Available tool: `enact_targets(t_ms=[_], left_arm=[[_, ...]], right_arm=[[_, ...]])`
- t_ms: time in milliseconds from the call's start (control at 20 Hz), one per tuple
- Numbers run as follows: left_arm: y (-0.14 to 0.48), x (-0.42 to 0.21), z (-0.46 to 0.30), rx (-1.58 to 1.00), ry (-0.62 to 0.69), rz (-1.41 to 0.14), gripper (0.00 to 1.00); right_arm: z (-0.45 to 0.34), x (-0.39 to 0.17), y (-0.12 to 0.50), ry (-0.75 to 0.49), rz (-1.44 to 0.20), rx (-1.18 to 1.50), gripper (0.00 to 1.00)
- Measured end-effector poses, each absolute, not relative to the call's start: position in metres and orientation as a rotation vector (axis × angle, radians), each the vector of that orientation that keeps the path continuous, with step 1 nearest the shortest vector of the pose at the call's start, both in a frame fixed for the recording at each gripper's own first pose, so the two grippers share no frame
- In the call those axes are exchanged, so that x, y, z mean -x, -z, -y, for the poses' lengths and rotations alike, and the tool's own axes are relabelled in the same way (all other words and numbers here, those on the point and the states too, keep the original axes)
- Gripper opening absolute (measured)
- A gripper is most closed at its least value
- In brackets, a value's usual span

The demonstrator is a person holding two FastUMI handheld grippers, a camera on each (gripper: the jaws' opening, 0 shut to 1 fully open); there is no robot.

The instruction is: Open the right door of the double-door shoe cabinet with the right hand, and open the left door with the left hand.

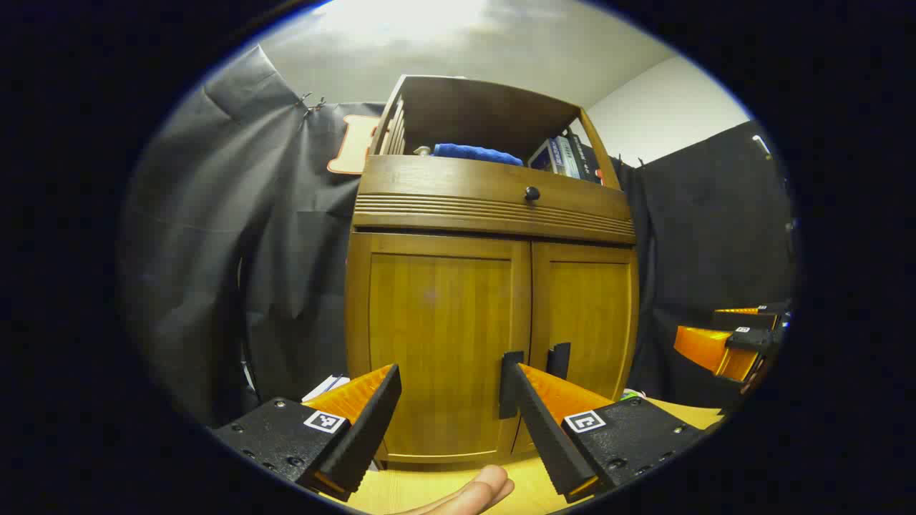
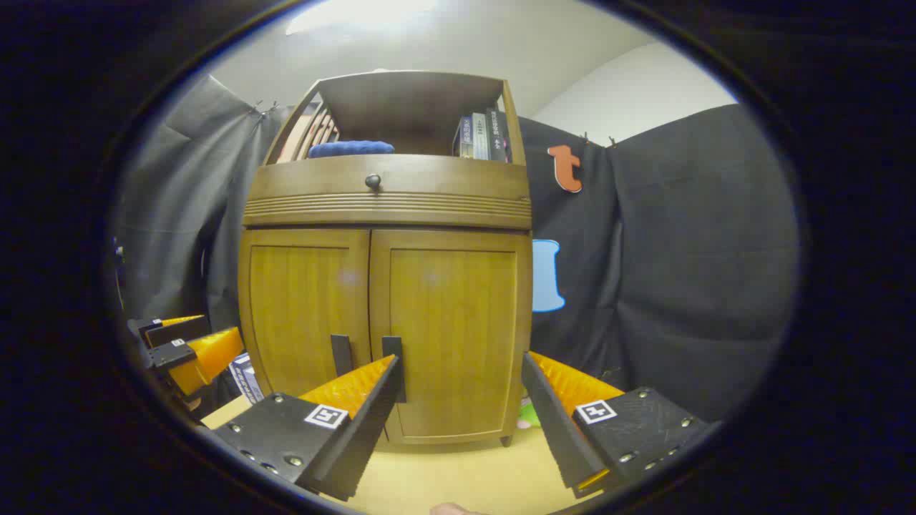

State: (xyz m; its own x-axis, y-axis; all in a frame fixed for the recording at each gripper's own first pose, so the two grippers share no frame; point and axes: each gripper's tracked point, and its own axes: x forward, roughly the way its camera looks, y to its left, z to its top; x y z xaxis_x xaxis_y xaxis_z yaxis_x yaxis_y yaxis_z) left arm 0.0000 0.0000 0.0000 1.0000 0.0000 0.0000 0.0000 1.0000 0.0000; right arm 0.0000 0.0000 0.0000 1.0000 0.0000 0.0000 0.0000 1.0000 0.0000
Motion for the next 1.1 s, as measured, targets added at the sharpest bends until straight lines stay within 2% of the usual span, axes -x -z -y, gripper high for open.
enact_targets(t_ms=[50,650,950,1000,1100], left_arm=[[-0.001,0.0,-0.002,-0.001,-0.001,0.003,0.92],[-0.007,-0.002,-0.03,0.028,-0.041,0.022,0.92],[-0.004,-0.005,-0.036,0.021,-0.063,0.012,0.92],[-0.003,-0.005,-0.037,0.018,-0.062,0.008,0.95],[-0.004,-0.004,-0.04,0.016,-0.066,0.012,0.92]], right_arm=[[0.002,0.0,0.004,-0.002,-0.001,0.002,1.0],[0.015,-0.02,0.014,0.006,0.015,-0.071,1.0],[-0.018,-0.06,0.035,-0.098,-0.019,-0.042,1.0],[-0.024,-0.069,0.041,-0.11,-0.028,-0.03,1.0],[-0.034,-0.087,0.05,-0.116,-0.045,-0.018,1.0]])
